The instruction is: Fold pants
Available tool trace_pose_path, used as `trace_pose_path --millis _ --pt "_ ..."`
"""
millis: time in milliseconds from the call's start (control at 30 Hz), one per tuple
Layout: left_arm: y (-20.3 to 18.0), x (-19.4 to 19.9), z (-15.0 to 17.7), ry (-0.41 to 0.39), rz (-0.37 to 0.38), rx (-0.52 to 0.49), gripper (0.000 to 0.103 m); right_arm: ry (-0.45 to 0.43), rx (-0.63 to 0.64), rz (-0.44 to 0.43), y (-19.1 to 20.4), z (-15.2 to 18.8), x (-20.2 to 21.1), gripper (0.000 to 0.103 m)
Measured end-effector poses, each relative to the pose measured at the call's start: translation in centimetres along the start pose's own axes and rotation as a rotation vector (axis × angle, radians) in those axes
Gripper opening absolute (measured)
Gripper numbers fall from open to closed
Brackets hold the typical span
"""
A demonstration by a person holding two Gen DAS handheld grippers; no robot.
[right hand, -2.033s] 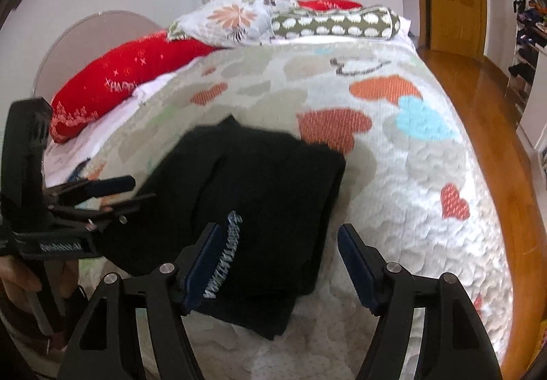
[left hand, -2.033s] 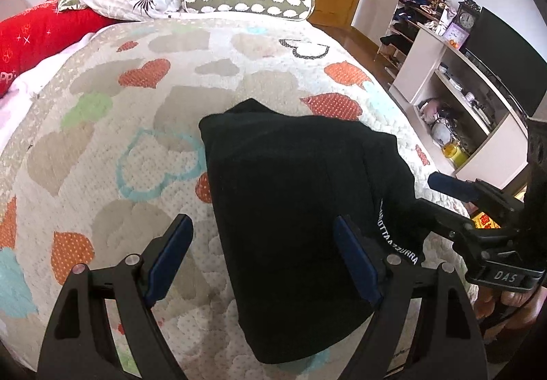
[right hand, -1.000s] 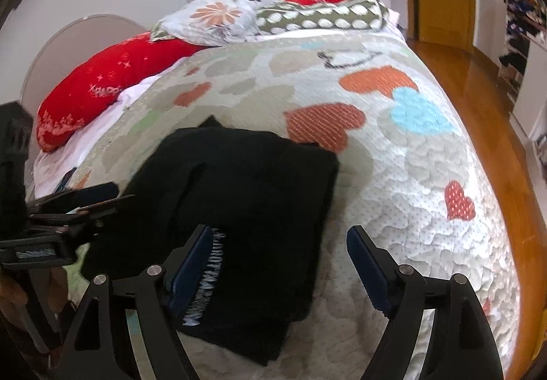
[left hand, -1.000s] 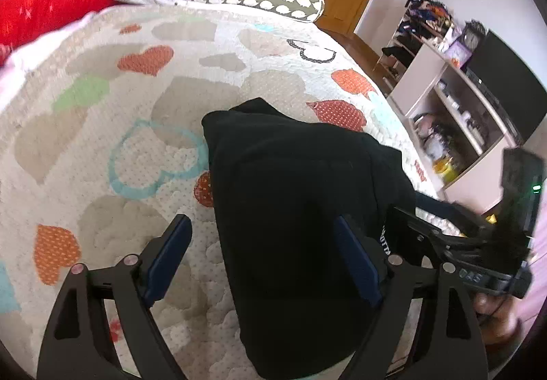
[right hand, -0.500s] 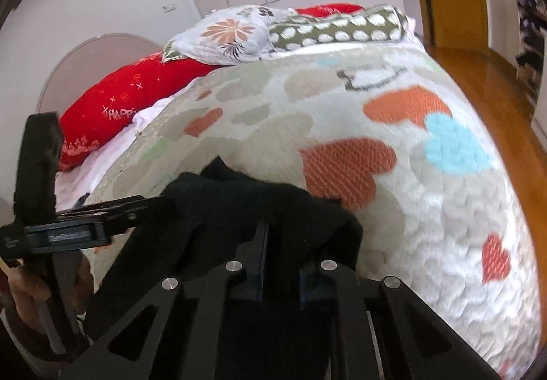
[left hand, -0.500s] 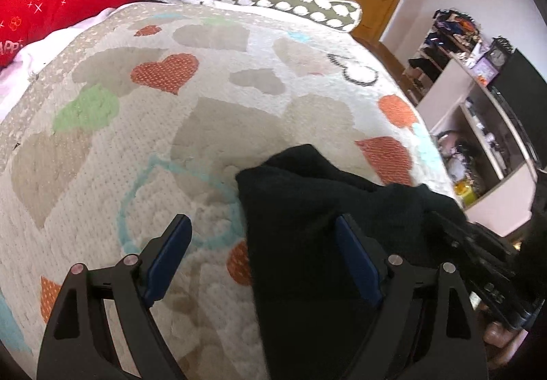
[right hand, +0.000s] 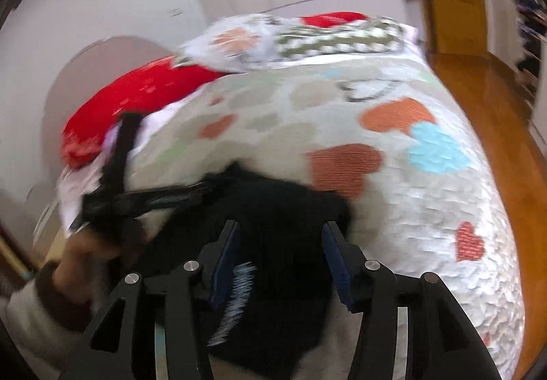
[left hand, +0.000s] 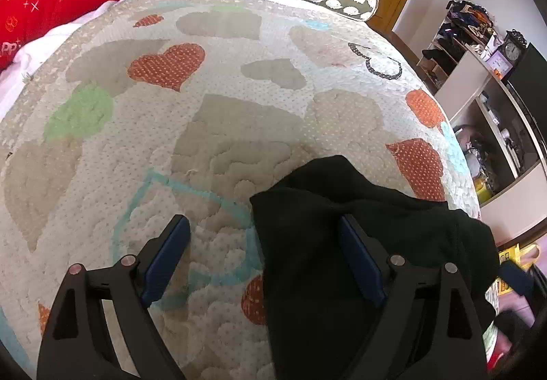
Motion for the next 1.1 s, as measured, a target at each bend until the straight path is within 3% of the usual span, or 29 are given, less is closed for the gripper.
trace_pose_path --millis 100,233,367,567,633,767,900,1100 --pt "-0.2 0.3 0.4 -0.005 -0.014 -0.019 0.088 0.014 0.073 -0.001 2.2 0.4 0.0 0.052" --pt "-0.3 0.2 0.4 -0.011 -0.023 -0.022 0.088 0.021 0.102 0.064 2.9 1.1 1.3 0.052" --pt "-0.4 0.1 0.4 -0.016 -0.03 -0.02 0.088 -0.052 0.06 -0.027 2.8 1.0 3.0 0.056" --pt "-0.5 0.8 0.6 -0.028 -0.022 -0.028 0.088 0.089 0.075 -0.009 3.3 4.0 -1.1 0.056" --pt "-0.7 1.3 0.7 -0.039 -0.031 -0.036 0.088 0.082 0.083 0.0 3.4 4.7 -1.3 0.056" --pt "-1.1 3.2 1.2 -0.072 -0.016 -0.061 0.088 0.075 0.079 -0.009 3.2 3.3 0.0 0.058" --pt "-1.1 4.9 1.7 -0.099 0.009 -0.063 0.088 0.018 0.038 0.006 2.3 2.2 1.4 0.072" --pt "-1.1 6.4 2.7 -0.098 0.043 -0.08 0.089 0.028 0.016 0.051 1.8 1.7 0.7 0.074"
Point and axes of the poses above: each gripper's, at about its wrist camera, not at the fingertips, and x roughly against the way its jaws point, y to its left, z to its underside, the point moved 2 cm from there along -x, roughly the way its jaws point, and after that the axes turned 14 degrees about x, right-handed, at the moved point
